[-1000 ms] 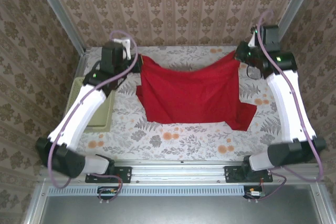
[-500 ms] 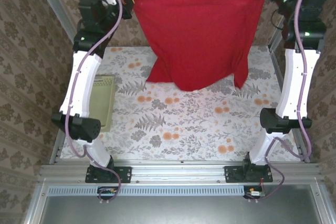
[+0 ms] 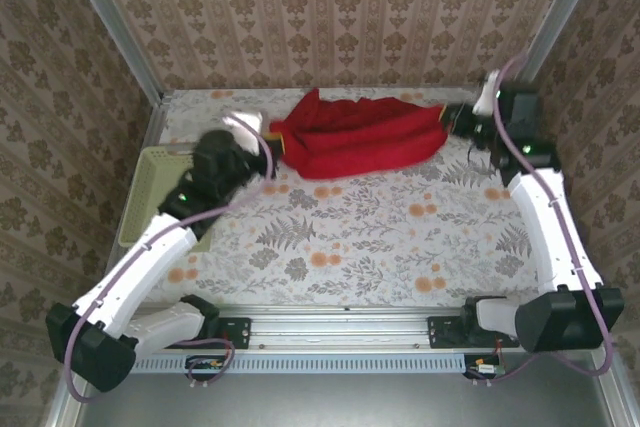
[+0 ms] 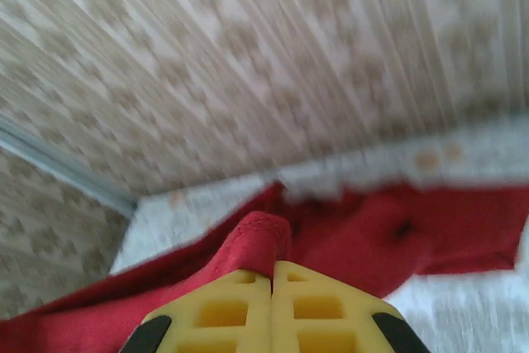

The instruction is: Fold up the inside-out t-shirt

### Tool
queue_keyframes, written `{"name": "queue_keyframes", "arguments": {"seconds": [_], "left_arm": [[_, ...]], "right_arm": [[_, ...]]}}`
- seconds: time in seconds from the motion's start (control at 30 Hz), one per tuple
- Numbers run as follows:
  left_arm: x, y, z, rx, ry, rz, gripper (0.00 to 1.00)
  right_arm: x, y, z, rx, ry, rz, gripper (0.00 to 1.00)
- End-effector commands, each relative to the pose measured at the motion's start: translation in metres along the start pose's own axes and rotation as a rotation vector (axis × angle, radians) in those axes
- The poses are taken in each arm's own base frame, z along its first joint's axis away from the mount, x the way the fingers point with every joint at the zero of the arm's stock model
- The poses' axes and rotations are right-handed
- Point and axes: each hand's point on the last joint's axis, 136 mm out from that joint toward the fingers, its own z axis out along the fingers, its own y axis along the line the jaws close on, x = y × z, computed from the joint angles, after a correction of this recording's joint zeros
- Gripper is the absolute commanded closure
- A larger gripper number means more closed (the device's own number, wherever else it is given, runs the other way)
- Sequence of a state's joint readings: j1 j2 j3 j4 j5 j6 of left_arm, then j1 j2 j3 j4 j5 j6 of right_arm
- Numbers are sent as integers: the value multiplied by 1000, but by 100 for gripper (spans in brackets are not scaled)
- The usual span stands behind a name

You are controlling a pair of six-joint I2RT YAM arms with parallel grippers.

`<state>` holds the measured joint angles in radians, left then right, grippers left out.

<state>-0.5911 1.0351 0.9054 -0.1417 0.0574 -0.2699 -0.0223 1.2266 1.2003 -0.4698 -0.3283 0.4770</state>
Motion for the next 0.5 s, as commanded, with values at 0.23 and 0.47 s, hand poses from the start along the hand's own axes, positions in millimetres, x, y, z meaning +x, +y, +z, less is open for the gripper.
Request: {"name": "queue_keyframes", "arguments": {"seconds": [0.23, 0.47], "left_arm": [[199, 29, -50, -250, 376, -322, 100], [246, 35, -72, -350, 493, -371, 89]], "right_arm": [[174, -108, 4, 289, 339, 172, 100], [183, -134, -20, 454, 283, 245, 97]]}}
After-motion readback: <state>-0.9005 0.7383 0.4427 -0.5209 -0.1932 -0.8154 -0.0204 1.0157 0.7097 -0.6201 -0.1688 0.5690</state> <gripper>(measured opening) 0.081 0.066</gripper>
